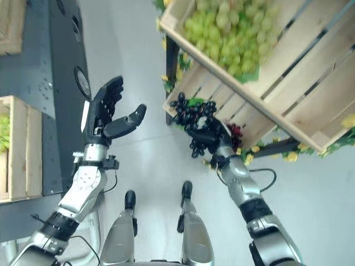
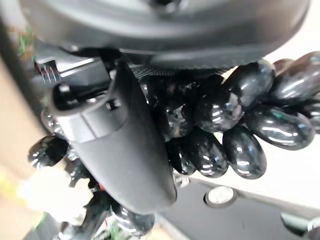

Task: Pick up the fruits from the basket on one side to the basket on the other side

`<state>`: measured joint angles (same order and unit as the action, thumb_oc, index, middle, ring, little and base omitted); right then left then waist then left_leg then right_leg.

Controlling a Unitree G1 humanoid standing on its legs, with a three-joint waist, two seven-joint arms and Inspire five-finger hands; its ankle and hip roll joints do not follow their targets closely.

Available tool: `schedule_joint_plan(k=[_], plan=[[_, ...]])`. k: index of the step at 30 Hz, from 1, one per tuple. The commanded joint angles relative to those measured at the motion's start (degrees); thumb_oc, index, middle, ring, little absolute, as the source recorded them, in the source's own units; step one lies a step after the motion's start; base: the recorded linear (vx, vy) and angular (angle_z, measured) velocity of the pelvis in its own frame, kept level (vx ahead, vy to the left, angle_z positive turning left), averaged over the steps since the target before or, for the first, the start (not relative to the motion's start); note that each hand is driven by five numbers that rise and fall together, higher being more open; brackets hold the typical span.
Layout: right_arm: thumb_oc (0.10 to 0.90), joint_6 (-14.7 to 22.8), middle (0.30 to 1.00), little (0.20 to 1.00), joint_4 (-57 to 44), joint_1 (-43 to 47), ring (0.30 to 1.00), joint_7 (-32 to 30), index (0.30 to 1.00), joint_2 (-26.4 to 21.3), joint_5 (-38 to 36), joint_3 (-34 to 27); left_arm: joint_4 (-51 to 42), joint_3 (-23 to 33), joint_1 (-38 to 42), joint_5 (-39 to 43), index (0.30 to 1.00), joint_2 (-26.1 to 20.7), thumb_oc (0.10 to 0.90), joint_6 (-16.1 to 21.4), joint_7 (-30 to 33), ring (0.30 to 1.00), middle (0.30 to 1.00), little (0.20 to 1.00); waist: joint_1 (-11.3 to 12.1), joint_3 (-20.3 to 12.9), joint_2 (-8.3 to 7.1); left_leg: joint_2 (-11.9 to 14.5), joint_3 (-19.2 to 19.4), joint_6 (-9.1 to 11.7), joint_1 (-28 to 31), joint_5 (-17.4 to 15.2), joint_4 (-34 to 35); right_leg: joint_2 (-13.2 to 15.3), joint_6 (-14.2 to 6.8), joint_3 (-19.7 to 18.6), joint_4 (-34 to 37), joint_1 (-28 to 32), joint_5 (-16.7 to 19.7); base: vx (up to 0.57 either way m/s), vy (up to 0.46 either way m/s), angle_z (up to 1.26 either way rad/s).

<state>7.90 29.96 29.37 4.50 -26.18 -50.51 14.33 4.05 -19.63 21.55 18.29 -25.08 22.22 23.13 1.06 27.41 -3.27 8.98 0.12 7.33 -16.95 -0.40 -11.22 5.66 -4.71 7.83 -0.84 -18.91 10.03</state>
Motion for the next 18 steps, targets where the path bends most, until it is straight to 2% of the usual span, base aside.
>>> schedule_joint_plan(k=[1,7,11,14,18], plan=[[0.400,10.0,0.300,0.300,-2.3,7.6,0.300,0.0,0.300,-1.6,-5.0,-2.5,-3.0,0.7,6.7,-2.5,0.900,0.3,0.800,10.1,2.7,0.900,0.900,0.900,1.5,-2.4,1.04,-4.5,-1.0,-4.3,-5.5,2.1,-1.4,1.8,0.1,2.0,-11.0,0.2,-7.9,-0.06,-0.112,0.20],[0.400,11.1,0.300,0.300,2.9,12.3,0.300,0.5,0.300,-2.6,-11.1,-4.3,-1.4,-0.3,9.1,-3.5,0.900,1.0,0.800,11.2,3.5,0.900,0.900,0.900,1.8,-0.1,2.17,-5.3,-1.3,-4.3,-8.1,2.3,-3.2,1.5,0.9,2.2,-14.0,-2.7,-8.8,-0.02,-0.049,0.05],[0.400,12.2,0.300,0.300,4.7,14.1,0.300,-0.9,0.300,-3.1,-12.4,-6.2,-1.3,-0.4,9.9,-3.2,0.900,1.6,0.800,12.1,2.8,0.900,0.900,0.900,2.0,1.2,3.24,-5.8,-1.5,-4.2,-9.6,2.7,-3.6,1.5,1.1,2.4,-14.5,-3.6,-9.1,0.00,-0.021,0.02],[0.400,15.0,0.300,0.300,6.9,17.1,0.300,-2.4,0.300,-3.5,-16.5,-8.0,-1.0,-0.9,11.0,-1.6,0.900,1.6,0.800,12.2,2.6,0.900,0.900,0.900,2.1,2.2,4.13,-6.1,-1.4,-4.2,-10.8,3.1,-3.8,1.6,1.1,2.4,-15.1,-4.9,-9.0,-0.01,0.000,0.04],[0.400,18.7,0.300,0.300,7.6,19.6,0.300,-5.1,0.300,-3.8,-17.6,-9.8,-1.4,-0.9,11.0,-0.7,0.900,2.0,0.800,12.9,1.8,0.900,0.900,0.900,2.3,2.4,5.11,-6.4,-1.1,-4.3,-12.2,3.1,-4.2,1.8,1.3,2.3,-15.9,-6.4,-9.4,0.03,-0.001,0.02]])
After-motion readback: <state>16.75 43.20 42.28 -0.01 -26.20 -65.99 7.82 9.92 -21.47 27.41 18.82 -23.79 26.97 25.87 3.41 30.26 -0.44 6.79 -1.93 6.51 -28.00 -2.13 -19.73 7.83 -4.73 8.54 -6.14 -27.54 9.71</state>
